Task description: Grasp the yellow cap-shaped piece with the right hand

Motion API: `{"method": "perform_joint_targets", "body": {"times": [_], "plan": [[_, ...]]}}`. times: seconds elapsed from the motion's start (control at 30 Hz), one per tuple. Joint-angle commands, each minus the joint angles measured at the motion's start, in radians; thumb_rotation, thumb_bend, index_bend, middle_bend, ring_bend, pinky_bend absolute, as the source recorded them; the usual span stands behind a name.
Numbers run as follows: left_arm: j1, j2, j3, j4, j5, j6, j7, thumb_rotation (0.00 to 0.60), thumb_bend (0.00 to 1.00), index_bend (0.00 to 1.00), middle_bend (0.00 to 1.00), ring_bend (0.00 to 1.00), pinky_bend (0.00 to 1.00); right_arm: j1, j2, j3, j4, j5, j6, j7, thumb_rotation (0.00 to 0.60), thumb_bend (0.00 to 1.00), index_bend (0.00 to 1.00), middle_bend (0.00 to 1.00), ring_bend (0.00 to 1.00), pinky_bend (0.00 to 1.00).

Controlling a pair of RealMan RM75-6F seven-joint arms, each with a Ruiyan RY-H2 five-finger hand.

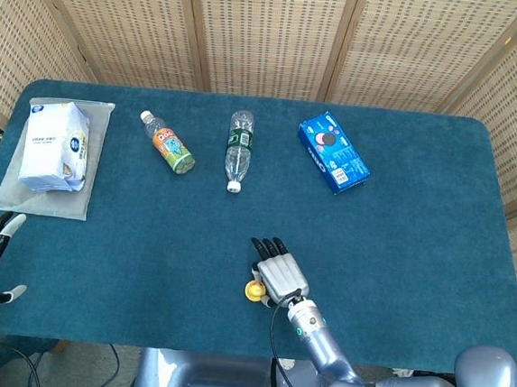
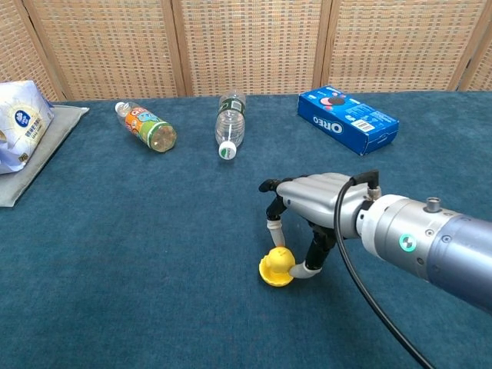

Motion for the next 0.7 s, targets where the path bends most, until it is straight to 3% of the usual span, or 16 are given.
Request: {"method": "perform_joint_targets", "body": {"times": [0.03, 0.13, 0.2, 0.53, 0.7], "plan": [[0.0, 0.0, 0.001, -0.001, 0.001, 0.001, -0.001, 0.6, 0.0, 0.0, 0.0, 0.0, 0.0, 0.005, 0.011, -0.012, -0.004, 0.001, -0.011, -0.012, 0.6, 0.21, 0.43, 0.0, 0.0, 0.0], [0.0, 0.0, 0.001, -0.001, 0.001, 0.001, 0.0, 0.6, 0.0, 0.0, 0.0, 0.0, 0.0, 0.005, 0.024, -0.019, -0.018, -0.017, -0.015, -0.003, 0.6, 0.03, 0.2, 0.0, 0.0, 0.0], [0.0, 0.0, 0.001, -0.001, 0.001, 0.001, 0.0, 0.6, 0.0, 0.0, 0.0, 0.0, 0.0, 0.003, 0.03, -0.018, -0.029, -0.021, -0.013, 0.005, 0.6, 0.0, 0.16, 0.0, 0.0, 0.0], [0.004, 0.004, 0.001, -0.001, 0.004, 0.011, -0.01, 0.6, 0.0, 0.0, 0.0, 0.0, 0.0, -0.036, 0.134, -0.015, -0.173, -0.099, 0.059, 0.048, 0.6, 0.0, 0.15, 0.0, 0.0, 0.0], [0.007, 0.004, -0.001, 0.004, 0.001, 0.017, -0.02, 0.6, 0.0, 0.0, 0.0, 0.0, 0.0, -0.122, 0.281, -0.068, -0.235, -0.265, 0.128, 0.174, 0.6, 0.0, 0.11, 0.0, 0.0, 0.0]]}}
